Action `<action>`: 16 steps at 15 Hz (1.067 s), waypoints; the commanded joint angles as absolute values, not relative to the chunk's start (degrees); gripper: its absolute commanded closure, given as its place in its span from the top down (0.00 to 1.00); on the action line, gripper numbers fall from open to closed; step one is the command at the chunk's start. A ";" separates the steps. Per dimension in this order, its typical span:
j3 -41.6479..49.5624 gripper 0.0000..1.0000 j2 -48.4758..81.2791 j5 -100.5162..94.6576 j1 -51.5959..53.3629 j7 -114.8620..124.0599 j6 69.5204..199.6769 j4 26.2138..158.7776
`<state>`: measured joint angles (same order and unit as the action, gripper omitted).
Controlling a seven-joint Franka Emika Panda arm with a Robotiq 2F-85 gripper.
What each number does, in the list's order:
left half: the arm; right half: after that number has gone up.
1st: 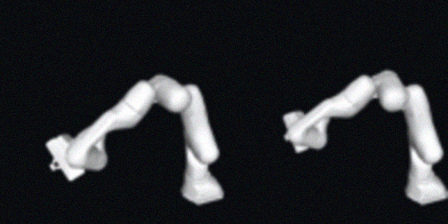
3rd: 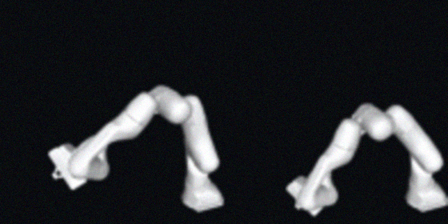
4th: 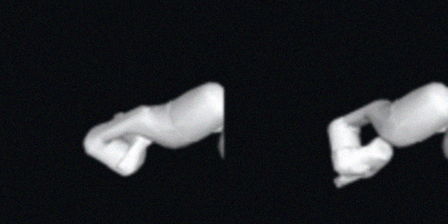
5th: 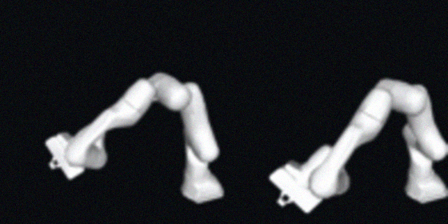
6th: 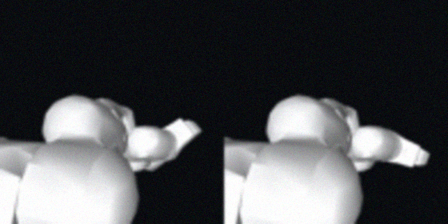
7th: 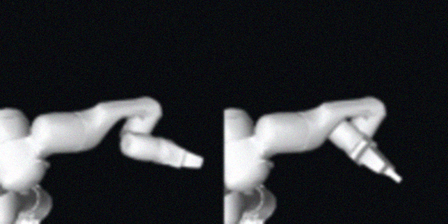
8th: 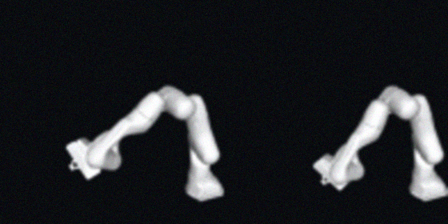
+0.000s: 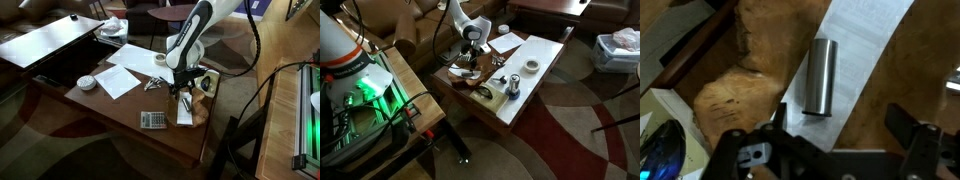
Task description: Remove the silver object from the wooden tray
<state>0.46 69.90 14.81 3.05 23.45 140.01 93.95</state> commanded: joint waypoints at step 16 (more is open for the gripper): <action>-1.71 0.97 83.05 23.07 -7.79 20.25 119.65 72.72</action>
<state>-1.10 81.11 21.48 -6.39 20.87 118.62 75.59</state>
